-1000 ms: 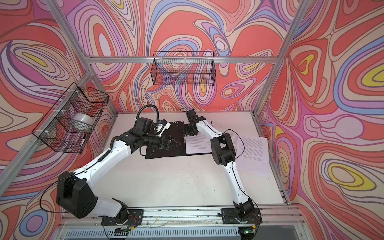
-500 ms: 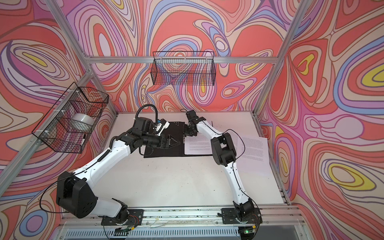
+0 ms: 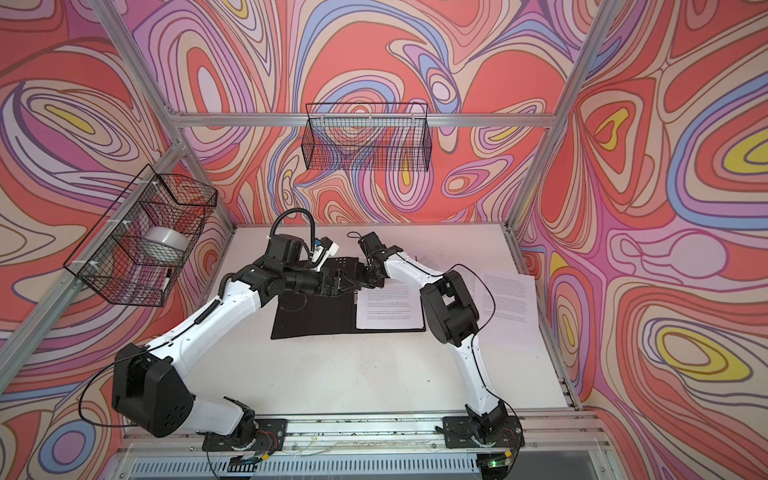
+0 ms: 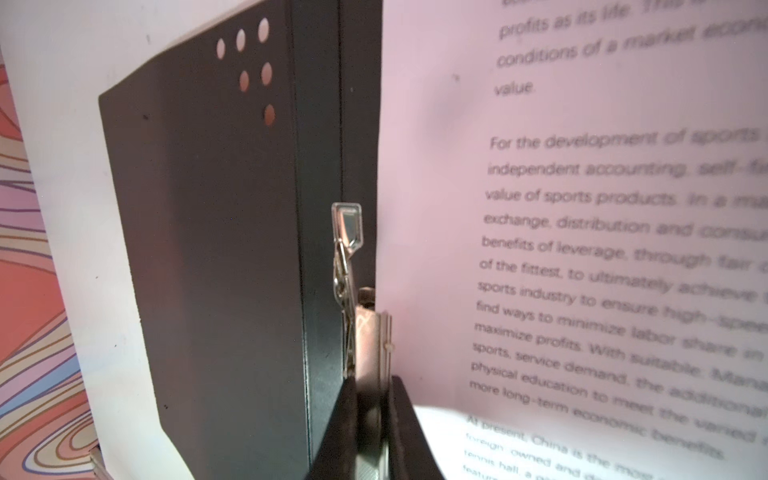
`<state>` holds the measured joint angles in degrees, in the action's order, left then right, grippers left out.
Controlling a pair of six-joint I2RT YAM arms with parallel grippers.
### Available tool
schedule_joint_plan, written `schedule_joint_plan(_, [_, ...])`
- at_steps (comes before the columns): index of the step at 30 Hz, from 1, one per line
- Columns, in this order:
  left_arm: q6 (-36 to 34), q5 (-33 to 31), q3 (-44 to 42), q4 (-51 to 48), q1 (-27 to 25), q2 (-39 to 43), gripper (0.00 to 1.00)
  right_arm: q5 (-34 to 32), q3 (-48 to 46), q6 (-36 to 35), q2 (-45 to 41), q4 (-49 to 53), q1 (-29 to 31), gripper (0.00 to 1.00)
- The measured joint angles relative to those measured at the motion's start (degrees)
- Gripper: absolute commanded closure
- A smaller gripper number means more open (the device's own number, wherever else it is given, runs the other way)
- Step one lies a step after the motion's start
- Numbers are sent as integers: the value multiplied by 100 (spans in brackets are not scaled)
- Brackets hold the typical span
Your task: Put the files into the folder
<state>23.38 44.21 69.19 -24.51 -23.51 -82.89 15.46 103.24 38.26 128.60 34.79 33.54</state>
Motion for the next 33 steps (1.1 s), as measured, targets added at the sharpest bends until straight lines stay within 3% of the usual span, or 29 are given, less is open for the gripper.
schedule_joint_plan(11, [26,37,-33,13,0,11,0,-291,-892,866,-260,-793,704,96])
schedule_joint_plan(15, [24,68,-37,0,0,33,0,-398,-931,1064,-260,-997,828,92])
schedule_joint_plan(28, [22,76,-44,-2,0,42,0,-490,-931,1182,-260,-1231,831,61])
schedule_joint_plan(33, [22,101,-44,15,0,70,0,-627,-931,1075,-328,-1113,835,38])
